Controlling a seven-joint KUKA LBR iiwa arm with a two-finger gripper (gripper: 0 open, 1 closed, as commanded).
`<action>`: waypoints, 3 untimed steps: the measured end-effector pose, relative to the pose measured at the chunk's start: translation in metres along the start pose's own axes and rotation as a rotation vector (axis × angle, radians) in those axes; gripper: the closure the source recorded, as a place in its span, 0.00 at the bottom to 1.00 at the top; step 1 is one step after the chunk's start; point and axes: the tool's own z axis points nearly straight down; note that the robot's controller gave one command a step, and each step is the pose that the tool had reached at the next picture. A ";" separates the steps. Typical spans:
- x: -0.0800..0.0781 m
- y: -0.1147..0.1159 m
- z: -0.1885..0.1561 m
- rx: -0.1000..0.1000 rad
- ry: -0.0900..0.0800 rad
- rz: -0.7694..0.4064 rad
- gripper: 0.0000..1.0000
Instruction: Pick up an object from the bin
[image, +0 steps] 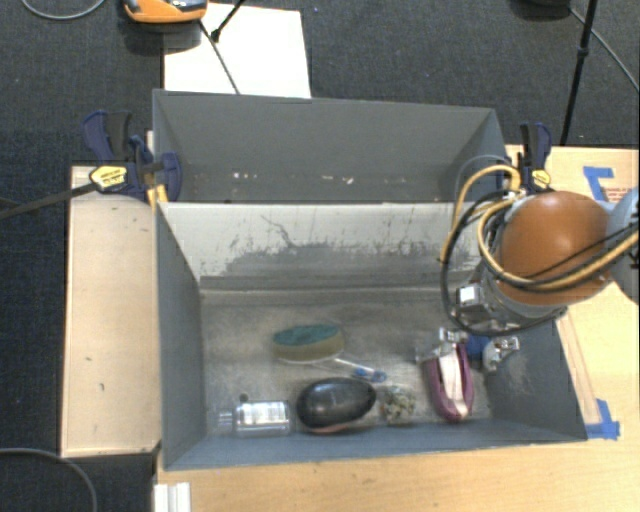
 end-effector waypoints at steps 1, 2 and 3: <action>-0.018 0.020 0.000 -0.003 0.005 -0.199 0.00; -0.021 0.019 -0.002 -0.001 0.001 -0.198 1.00; -0.022 0.019 -0.009 -0.008 0.004 -0.193 1.00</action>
Offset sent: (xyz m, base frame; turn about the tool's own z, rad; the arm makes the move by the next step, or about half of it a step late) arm -0.0191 0.0212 -0.0021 -0.2032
